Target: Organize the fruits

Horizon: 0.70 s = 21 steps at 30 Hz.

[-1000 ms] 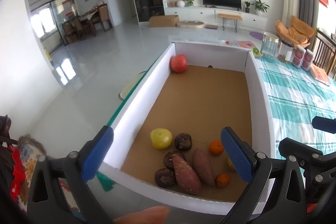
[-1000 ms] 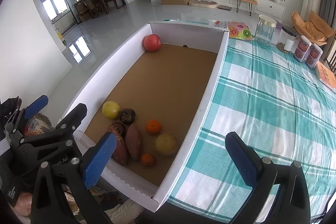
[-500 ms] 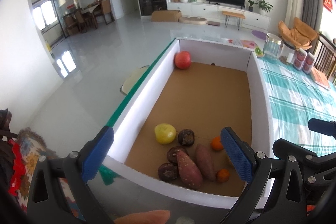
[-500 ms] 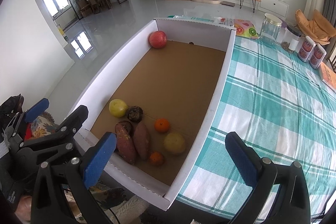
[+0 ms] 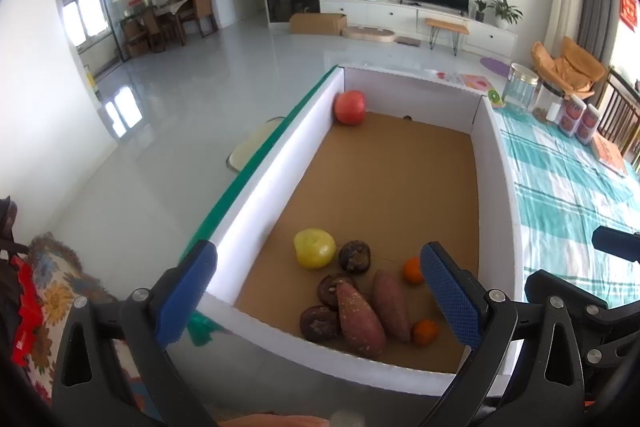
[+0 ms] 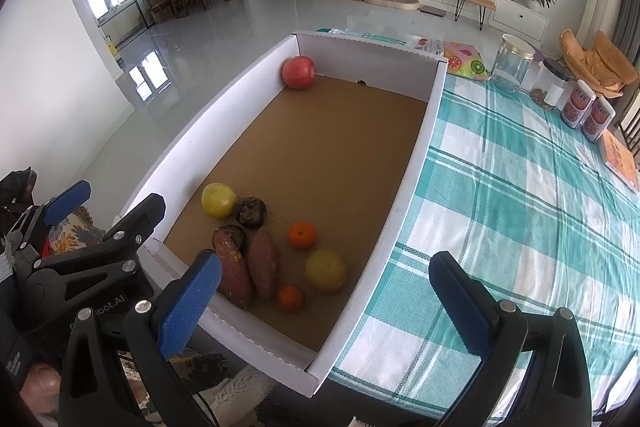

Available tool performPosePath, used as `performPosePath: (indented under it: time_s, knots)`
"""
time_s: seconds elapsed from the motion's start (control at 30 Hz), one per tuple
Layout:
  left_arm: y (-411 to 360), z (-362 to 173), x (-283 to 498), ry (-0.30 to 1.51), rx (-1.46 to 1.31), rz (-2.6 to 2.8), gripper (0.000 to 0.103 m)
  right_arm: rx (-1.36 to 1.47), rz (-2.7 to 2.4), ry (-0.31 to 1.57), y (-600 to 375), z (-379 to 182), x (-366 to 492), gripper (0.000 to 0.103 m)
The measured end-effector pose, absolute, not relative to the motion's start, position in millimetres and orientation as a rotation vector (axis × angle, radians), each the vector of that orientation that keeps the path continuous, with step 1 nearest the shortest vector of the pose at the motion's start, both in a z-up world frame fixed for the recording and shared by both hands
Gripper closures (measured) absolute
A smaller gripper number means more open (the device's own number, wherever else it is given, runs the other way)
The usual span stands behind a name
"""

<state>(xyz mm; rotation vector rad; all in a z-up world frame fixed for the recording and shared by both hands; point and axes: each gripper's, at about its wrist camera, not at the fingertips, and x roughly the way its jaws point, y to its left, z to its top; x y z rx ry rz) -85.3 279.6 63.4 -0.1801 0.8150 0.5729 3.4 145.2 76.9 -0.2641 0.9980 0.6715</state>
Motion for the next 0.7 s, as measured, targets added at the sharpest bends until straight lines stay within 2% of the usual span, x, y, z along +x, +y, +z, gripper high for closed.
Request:
performPosePath:
  time_s: [0.7]
  knots:
    - [277.6,60.8,-83.1,0.811,-0.183,0.555,0.001,-0.269,0.66,1.003,144.7,73.9,5.4,0.0]
